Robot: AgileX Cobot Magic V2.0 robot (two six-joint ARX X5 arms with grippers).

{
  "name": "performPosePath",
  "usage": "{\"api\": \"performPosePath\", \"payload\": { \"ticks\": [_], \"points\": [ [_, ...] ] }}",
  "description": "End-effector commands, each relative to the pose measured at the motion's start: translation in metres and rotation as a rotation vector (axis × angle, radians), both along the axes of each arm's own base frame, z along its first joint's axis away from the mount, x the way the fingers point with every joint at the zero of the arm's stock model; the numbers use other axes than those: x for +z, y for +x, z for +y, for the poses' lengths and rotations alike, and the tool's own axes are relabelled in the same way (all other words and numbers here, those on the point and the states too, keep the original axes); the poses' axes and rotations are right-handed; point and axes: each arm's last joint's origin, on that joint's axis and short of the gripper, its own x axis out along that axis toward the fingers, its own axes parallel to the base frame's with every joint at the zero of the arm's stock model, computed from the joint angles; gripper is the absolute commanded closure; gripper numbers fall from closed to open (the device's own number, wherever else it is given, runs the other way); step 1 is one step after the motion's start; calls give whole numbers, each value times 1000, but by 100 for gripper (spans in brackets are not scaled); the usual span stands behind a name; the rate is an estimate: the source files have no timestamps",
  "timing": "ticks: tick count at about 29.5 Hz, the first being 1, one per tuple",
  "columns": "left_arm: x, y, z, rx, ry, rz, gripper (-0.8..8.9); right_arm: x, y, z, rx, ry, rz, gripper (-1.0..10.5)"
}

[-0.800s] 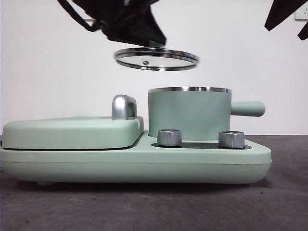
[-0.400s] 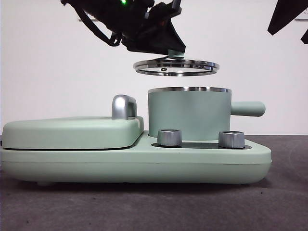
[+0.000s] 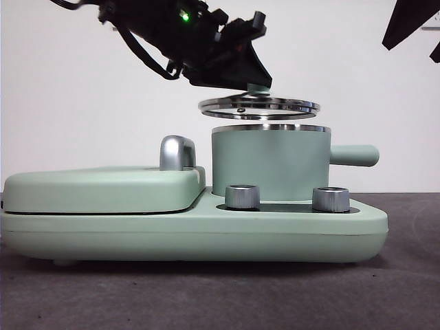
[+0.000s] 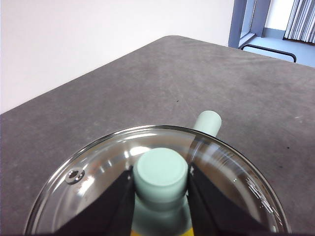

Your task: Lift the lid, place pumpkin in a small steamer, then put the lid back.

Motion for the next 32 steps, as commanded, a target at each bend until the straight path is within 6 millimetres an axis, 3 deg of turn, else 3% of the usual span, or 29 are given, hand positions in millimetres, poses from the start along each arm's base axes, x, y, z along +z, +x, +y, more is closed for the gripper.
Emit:
{"api": "performPosePath", "payload": {
  "ticks": [1, 12, 32],
  "points": [
    [11, 5, -10, -26, -49, -35, 799, 1, 1, 1, -16, 2, -1, 577],
    [0, 15, -19, -38, -38, -7, 799, 1, 1, 1, -20, -1, -2, 577],
    [-15, 20, -18, -28, 20, 59, 798, 1, 1, 1, -20, -1, -2, 577]
  ]
}}
